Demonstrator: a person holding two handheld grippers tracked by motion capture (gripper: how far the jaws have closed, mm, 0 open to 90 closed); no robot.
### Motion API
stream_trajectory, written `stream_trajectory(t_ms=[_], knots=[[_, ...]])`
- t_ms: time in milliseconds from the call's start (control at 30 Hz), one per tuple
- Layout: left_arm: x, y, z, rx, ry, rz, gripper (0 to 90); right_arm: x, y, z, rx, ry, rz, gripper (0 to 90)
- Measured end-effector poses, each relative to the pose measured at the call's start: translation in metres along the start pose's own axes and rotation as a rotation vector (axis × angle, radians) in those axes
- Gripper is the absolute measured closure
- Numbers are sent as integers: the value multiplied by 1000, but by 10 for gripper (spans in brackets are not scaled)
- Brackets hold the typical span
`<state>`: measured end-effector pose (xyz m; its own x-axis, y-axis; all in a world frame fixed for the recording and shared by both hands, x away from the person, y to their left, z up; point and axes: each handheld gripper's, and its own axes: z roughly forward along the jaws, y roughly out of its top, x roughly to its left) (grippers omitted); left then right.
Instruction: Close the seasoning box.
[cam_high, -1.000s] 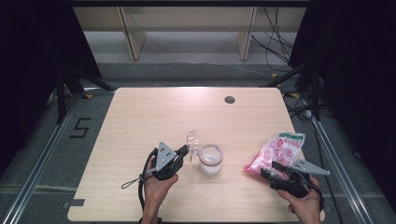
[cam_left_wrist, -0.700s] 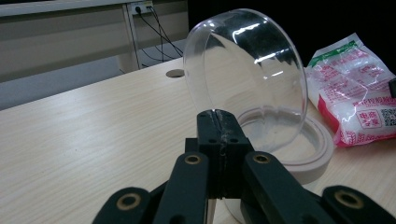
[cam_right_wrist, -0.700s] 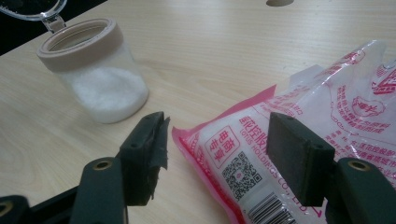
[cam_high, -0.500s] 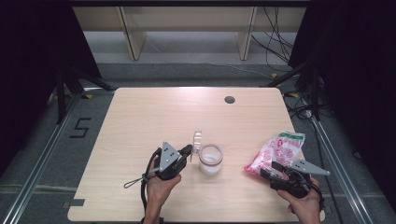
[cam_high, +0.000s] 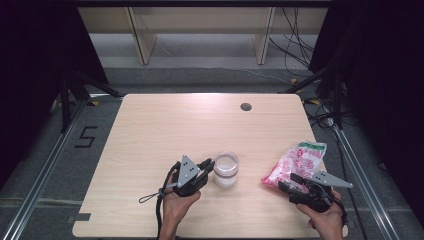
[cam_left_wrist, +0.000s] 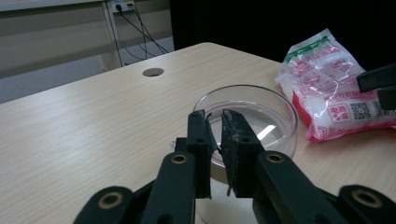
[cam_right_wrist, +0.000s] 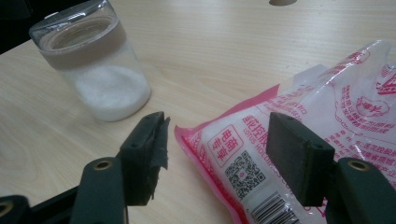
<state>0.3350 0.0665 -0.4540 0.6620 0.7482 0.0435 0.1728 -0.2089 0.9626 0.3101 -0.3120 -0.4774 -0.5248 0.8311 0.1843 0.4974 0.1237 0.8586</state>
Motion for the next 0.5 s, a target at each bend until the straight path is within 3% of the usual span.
stream_trajectory(t_ms=[33, 267, 300, 333, 500], knots=[[-2, -1, -1, -4, -4, -23, 795, 0, 0, 0, 0, 0, 0, 386], [-8, -2, -8, 3, -62, -28, 609, 1, -1, 1, -7, 1, 4, 385], [-10, -2, -8, 5, -63, -16, 570, 4, -1, 1, 4, 19, 52, 384], [-13, -3, -8, 15, -67, -14, 557, 1, -1, 1, -5, 9, 6, 384], [-20, -5, -8, 26, -77, -11, 435, 1, -1, 2, -3, 2, 0, 380]])
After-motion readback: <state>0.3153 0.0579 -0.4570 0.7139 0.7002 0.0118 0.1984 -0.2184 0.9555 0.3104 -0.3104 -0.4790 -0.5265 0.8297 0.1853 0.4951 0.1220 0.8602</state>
